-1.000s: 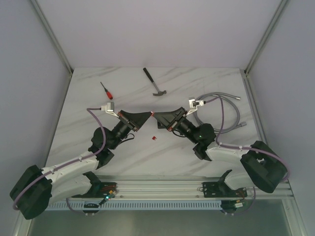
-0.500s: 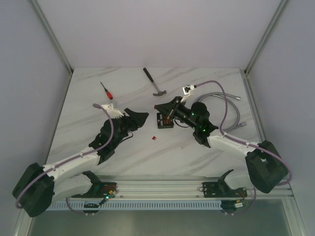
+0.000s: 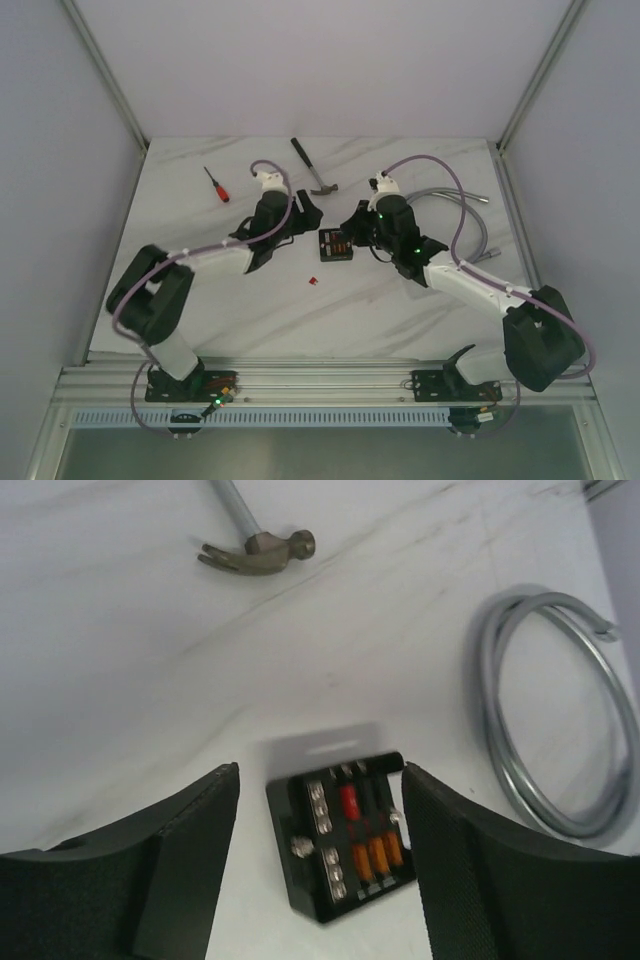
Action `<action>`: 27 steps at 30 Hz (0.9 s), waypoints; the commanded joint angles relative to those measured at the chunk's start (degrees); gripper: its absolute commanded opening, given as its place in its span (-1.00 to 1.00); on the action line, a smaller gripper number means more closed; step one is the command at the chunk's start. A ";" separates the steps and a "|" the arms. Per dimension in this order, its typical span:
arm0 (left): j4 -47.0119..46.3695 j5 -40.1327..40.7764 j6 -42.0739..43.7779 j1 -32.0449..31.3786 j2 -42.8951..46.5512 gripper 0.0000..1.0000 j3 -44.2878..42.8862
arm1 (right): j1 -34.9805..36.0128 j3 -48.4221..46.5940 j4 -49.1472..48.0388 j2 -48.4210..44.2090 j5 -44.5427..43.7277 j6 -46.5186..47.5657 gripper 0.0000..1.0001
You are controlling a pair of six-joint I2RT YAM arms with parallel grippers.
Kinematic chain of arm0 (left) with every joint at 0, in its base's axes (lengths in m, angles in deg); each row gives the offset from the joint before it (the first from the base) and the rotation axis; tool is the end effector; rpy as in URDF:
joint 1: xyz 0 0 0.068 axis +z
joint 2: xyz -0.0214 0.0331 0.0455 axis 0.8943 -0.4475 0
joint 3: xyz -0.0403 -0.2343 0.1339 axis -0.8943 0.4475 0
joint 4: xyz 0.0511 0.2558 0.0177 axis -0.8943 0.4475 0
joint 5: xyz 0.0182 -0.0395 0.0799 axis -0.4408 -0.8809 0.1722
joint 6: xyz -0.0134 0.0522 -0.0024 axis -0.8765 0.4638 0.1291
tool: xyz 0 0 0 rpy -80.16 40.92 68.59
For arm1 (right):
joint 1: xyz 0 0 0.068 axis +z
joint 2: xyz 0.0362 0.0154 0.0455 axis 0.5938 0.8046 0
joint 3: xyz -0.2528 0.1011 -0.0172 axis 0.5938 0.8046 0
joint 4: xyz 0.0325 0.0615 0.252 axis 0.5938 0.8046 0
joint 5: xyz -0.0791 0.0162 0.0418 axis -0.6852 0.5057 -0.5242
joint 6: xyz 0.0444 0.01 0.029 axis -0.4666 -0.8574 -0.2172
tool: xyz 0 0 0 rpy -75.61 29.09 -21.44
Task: Snap on the fuse box
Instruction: Pick up the fuse from the center of the board, then move the fuse box base at the center of the board.
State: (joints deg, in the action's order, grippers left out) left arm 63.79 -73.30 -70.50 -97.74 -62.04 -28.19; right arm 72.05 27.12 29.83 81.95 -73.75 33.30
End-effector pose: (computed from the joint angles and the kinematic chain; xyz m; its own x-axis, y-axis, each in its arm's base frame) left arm 0.2960 -0.1952 0.2189 -0.4655 -0.4371 -0.7696 0.1771 0.8060 -0.5648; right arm 0.2533 0.1826 0.2668 -0.5035 0.2364 -0.8310 -0.4092 0.7819 0.4704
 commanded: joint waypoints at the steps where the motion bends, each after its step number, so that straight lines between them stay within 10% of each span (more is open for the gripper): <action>1: 3.20 -4.47 7.03 2.04 -9.77 0.44 -9.35 | -0.70 -1.44 5.75 0.36 -5.79 3.62 -1.00; 11: 7.56 -17.09 9.57 3.35 -26.78 -0.06 -24.46 | -1.31 0.34 8.50 -1.36 -9.07 5.74 -1.00; 27: 7.51 -26.98 6.86 0.32 -23.10 -0.44 -14.43 | -1.27 -5.23 19.07 1.36 -5.09 9.97 -1.00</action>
State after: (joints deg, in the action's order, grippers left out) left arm 69.93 -97.15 -63.26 -96.04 -87.33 -45.65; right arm 70.91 26.33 43.99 81.89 -80.74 40.95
